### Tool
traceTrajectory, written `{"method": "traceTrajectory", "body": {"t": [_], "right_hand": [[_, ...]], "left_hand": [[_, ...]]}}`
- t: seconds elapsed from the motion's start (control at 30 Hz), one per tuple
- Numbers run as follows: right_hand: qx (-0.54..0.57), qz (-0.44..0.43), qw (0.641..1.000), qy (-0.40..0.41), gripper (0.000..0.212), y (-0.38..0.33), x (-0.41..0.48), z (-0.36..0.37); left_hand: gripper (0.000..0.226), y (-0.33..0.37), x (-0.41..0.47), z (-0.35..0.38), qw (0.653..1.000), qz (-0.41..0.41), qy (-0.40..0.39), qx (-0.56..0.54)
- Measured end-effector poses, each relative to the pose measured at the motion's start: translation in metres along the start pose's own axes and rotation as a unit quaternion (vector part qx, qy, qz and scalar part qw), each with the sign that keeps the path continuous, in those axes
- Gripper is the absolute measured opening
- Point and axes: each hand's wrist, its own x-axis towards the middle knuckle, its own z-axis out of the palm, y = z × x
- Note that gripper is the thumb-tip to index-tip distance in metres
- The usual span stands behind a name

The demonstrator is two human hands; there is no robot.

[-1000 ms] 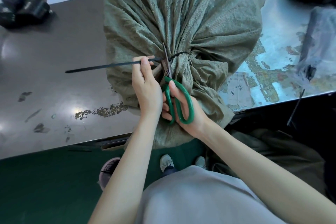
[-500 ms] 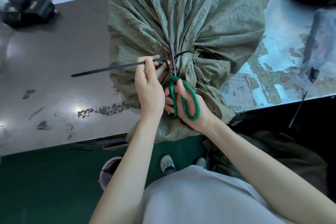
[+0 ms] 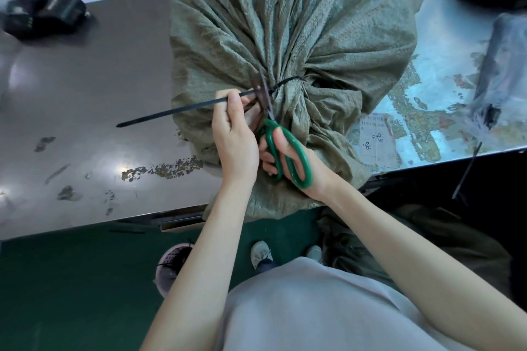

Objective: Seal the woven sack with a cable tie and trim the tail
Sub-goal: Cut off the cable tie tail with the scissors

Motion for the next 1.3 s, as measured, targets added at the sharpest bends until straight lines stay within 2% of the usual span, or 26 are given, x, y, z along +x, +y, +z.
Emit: {"method": "traceTrajectory", "body": {"t": [0.1, 0.3, 0.47, 0.73, 0.93, 1.07, 1.13, 1.2, 1.3], "right_hand": [[-0.028, -0.006, 1.0, -0.005, 0.065, 0.001, 0.0, 0.005], [0.019, -0.003, 1.0, 0.004, 0.063, 0.0, 0.001, 0.003], [0.034, -0.003, 0.999, 0.006, 0.065, 0.0, 0.001, 0.002], [-0.013, 0.006, 0.999, 0.04, 0.068, -0.002, 0.003, 0.002], [-0.038, -0.016, 0.997, 0.07, 0.056, -0.004, -0.002, 0.007], [-0.008, 0.003, 0.999, 0.037, 0.067, -0.006, -0.008, 0.008], [0.017, 0.005, 1.0, 0.017, 0.07, -0.01, -0.013, 0.009], [0.032, -0.019, 0.999, 0.009, 0.065, -0.02, -0.021, 0.009], [0.006, -0.085, 0.996, 0.028, 0.043, -0.048, -0.034, 0.0]], "left_hand": [[0.027, 0.003, -0.001, 0.002, 1.0, -0.011, 0.004, -0.005], [0.025, -0.001, 0.0, 0.0, 1.0, 0.016, 0.0, 0.017], [0.029, -0.005, 0.003, -0.001, 1.0, 0.006, 0.01, 0.021], [0.027, 0.0, 0.0, 0.002, 0.999, 0.007, 0.03, 0.042], [0.027, -0.001, 0.0, 0.002, 0.999, -0.031, 0.01, -0.04], [0.024, -0.001, 0.0, 0.0, 0.996, -0.037, -0.019, -0.081], [0.025, 0.0, 0.0, -0.002, 0.995, -0.047, -0.008, -0.087], [0.028, -0.003, -0.001, -0.003, 0.998, -0.033, 0.004, -0.059], [0.032, -0.007, -0.004, -0.001, 0.999, -0.018, 0.028, -0.011]]}}
